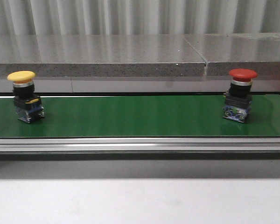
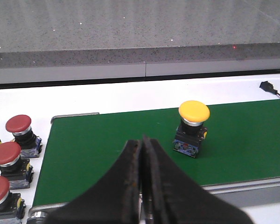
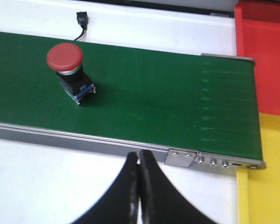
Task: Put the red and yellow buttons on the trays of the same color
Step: 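Grasp the red button arriving at the belt end with the right gripper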
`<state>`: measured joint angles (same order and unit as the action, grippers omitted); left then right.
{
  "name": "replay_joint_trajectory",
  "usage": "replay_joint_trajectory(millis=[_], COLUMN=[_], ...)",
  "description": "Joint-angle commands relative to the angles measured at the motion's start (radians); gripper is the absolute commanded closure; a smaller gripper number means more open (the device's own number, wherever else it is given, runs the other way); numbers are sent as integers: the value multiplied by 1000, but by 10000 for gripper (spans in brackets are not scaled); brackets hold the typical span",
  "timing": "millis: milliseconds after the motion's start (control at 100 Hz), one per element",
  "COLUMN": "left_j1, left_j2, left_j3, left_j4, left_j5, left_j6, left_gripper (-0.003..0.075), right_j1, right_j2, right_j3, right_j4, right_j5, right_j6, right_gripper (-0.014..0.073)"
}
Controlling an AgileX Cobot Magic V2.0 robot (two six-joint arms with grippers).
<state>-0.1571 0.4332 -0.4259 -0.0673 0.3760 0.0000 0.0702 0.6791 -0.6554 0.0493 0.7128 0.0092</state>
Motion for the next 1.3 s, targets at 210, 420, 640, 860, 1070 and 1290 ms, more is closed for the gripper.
replay_joint_trajectory(millis=[210, 420, 640, 860, 1070, 1290], left_j1=[-6, -6, -6, -6, -6, -6], left_j2=[3, 3, 3, 3, 3, 3], left_j3=[-25, -25, -25, -25, -25, -25], left_j4=[-10, -10, -10, -10, -10, -10], left_j5=[-76, -76, -76, -76, -76, -76], left_j6=[-7, -7, -7, -7, -7, -7], left_gripper=[740, 740, 740, 740, 740, 740], right_j1=[-4, -4, -4, -4, -4, -5], right_j2=[141, 147, 200, 402, 595, 727], right_j3=[-52, -51, -97, -244, -336, -393], right_j4=[21, 35, 43, 43, 42, 11], right_j5=[-55, -54, -42, 12, 47, 2], right_j6=[-3, -3, -3, -4, -4, -4], right_gripper=[500, 5, -39, -39, -39, -38])
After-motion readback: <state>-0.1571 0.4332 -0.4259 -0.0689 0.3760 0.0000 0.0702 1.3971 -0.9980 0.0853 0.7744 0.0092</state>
